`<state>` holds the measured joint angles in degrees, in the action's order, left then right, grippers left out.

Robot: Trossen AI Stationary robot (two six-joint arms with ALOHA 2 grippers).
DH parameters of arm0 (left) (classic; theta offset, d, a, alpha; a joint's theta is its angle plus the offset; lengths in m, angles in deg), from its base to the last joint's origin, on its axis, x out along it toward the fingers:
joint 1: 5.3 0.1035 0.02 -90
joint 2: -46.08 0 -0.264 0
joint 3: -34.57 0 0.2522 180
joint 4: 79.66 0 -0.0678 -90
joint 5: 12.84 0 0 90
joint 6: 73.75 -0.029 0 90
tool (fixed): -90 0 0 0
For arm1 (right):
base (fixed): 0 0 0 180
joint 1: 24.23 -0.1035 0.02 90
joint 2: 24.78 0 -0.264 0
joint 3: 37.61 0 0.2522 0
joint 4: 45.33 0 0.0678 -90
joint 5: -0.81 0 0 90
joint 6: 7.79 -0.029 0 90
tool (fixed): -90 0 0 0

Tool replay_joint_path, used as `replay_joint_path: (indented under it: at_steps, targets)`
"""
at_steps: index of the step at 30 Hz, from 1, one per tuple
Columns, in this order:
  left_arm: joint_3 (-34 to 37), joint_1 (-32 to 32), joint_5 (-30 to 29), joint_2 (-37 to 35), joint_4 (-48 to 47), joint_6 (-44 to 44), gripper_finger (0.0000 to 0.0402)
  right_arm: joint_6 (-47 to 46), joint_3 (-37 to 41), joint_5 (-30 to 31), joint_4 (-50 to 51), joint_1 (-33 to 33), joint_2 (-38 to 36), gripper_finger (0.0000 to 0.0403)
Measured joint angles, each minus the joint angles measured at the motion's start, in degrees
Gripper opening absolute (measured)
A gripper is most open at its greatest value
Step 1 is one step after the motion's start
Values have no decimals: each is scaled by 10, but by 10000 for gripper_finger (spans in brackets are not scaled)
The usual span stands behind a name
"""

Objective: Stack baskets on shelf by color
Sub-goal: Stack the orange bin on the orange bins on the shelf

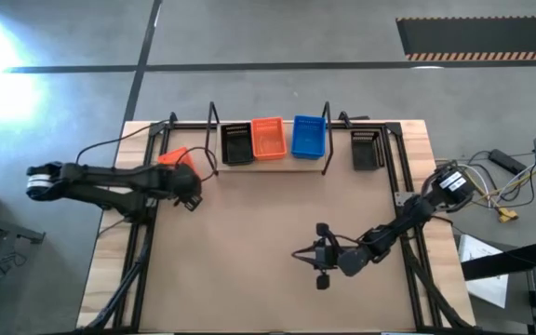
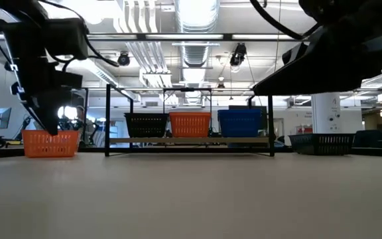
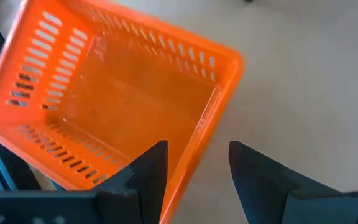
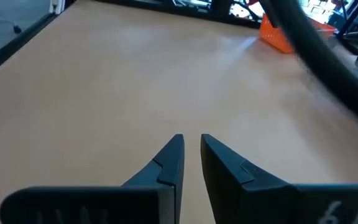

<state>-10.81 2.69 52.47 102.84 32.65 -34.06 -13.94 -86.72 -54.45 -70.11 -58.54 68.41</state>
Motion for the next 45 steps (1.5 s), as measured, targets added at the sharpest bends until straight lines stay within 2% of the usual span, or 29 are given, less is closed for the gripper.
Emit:
replay_joint_path:
  at_steps: [6,10,14,17,23,28,31,34,37,42,45]
  targets:
    - [0,7,24,46,0,-1,130,1,0,0,1,1,3,47]
    - [-5,0,46,83,10,0,88,-2,0,-1,1,1,4,49]
    - [-22,-29,95,117,10,3,34,-2,0,-1,1,1,4,49]
    - [-42,-77,146,136,13,19,6,-2,0,-1,1,1,4,48]
    - [-100,-217,252,161,21,74,7,-3,0,-6,34,-20,-5,47]
    - [-158,-333,271,178,102,74,1,-70,0,-7,163,-75,-62,47]
    - [-182,-363,249,192,206,21,0,-152,0,-5,255,-113,-101,47]
    - [-206,-362,214,210,308,-92,0,-205,0,12,304,-140,-128,47]
    - [-247,-332,175,234,354,-220,0,-212,0,66,310,-157,-138,47]
    - [-337,-218,141,275,349,-375,0,-202,0,120,310,-162,-139,47]
    - [-388,-132,141,296,338,-430,0,-206,0,122,308,-162,-134,47]
